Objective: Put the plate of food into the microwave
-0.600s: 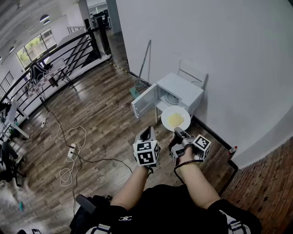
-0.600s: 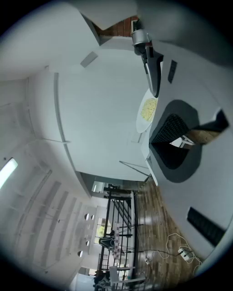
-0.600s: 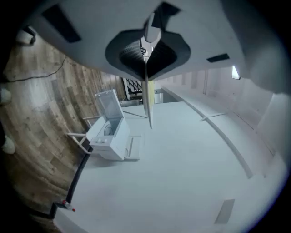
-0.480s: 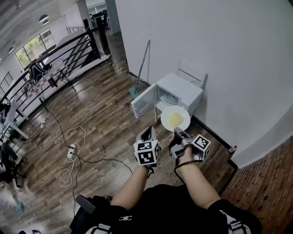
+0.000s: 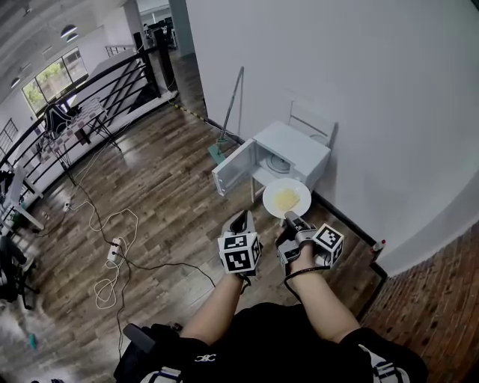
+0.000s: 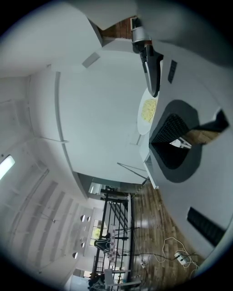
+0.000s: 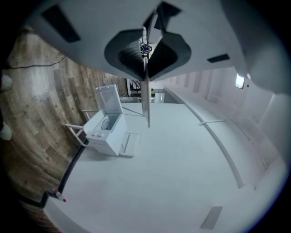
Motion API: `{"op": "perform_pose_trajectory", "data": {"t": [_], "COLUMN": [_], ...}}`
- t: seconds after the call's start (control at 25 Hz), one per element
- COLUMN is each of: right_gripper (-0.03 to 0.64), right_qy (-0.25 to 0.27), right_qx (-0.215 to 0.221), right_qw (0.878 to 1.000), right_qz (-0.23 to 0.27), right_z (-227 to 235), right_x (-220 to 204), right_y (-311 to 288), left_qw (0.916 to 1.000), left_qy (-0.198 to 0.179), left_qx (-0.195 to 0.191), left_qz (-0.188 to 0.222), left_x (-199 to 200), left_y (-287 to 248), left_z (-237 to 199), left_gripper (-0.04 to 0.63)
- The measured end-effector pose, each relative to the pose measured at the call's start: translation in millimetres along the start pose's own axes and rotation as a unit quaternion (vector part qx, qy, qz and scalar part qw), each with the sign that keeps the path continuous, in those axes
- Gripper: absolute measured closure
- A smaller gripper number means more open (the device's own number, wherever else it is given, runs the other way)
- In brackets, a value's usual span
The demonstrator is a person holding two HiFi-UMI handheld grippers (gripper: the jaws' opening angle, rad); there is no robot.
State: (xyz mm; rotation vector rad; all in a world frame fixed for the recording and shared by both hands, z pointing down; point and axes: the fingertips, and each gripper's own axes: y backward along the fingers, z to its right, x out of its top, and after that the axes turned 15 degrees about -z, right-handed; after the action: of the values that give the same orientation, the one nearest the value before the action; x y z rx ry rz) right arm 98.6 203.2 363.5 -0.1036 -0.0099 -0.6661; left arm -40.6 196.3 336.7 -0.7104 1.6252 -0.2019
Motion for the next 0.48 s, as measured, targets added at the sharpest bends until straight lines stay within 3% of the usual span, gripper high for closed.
{"op": "perform_pose_trajectory", "data": {"t": [0.48], "right_gripper": [0.586], "right_qy": [-0.001], "right_qx": [-0.006], "right_qw": [1.000], "right_qz": [-0.010], "right_z": [10.1], "right_x": [5.8], "right_y": [-16.1], "left_qw": [0.9997], "left_qy": [0.011], "left_qx": [-0.006], "left_qz": [-0.020], "left_x": [-8.6], "left_y": [-23.6], "left_z": [-17.3], "left_gripper": [0.597]}}
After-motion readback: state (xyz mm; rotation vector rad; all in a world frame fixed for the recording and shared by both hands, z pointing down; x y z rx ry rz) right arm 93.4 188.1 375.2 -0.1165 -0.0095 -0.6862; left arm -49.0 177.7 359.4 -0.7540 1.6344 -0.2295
